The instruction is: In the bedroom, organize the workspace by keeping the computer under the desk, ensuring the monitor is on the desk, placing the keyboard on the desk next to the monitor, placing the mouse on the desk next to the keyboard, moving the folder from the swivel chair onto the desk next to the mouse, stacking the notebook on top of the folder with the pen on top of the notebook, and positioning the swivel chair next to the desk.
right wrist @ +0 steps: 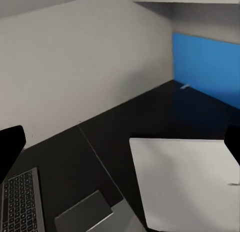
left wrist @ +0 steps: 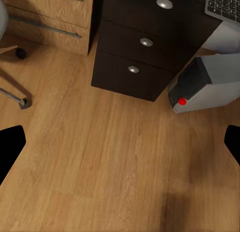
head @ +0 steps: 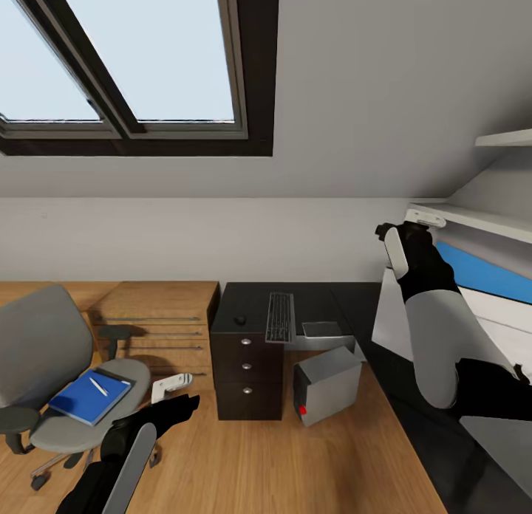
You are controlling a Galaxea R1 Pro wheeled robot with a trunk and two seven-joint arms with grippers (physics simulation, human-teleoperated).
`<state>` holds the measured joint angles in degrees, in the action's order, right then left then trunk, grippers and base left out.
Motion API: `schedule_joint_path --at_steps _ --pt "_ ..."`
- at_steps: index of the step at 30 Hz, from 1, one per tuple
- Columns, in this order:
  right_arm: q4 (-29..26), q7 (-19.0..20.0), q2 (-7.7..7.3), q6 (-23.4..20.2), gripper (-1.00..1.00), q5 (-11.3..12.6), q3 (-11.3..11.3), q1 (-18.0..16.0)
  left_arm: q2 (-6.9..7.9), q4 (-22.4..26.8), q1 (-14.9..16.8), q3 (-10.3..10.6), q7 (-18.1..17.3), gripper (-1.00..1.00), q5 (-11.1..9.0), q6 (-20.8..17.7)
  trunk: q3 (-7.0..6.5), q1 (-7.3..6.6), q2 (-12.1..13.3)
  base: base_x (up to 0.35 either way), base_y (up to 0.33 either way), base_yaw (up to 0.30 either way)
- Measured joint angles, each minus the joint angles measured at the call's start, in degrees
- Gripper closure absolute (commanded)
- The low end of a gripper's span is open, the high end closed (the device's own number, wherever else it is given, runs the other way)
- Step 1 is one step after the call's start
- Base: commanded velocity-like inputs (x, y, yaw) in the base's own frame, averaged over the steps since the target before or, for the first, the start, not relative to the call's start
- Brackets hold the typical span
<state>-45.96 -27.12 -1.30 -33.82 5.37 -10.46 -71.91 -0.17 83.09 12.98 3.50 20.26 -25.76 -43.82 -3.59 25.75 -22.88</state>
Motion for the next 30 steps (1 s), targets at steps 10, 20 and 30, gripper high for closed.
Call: schedule_joint_path --at_steps 10,20,30 --pt "-1.65 -0.14 0.9 -0.48 -1.0 -0.07 -0.11 0.02 0.0 -0.24 0.0 0.06 -0.05 -1.0 0.03 0.0 0.0 -0.01 0.0 0.225 0.0 0.0" --pt "-1.85 -0.23 0.97 -0.51 -1.0 -0.19 -0.16 0.66 0.0 -0.69 0.0 0.06 0.04 -1.0 0.0 0.0 0.0 -0.02 0.0 0.295 0.0 0.0" --pt "-1.89 -0.3 0.8 -0.53 -1.0 -0.21 -0.16 0.82 -0.22 -3.56 0.0 0.22 0.05 -1.0 0.15 0.06 0.0 0.01 0.01 0.101 0.0 0.0"
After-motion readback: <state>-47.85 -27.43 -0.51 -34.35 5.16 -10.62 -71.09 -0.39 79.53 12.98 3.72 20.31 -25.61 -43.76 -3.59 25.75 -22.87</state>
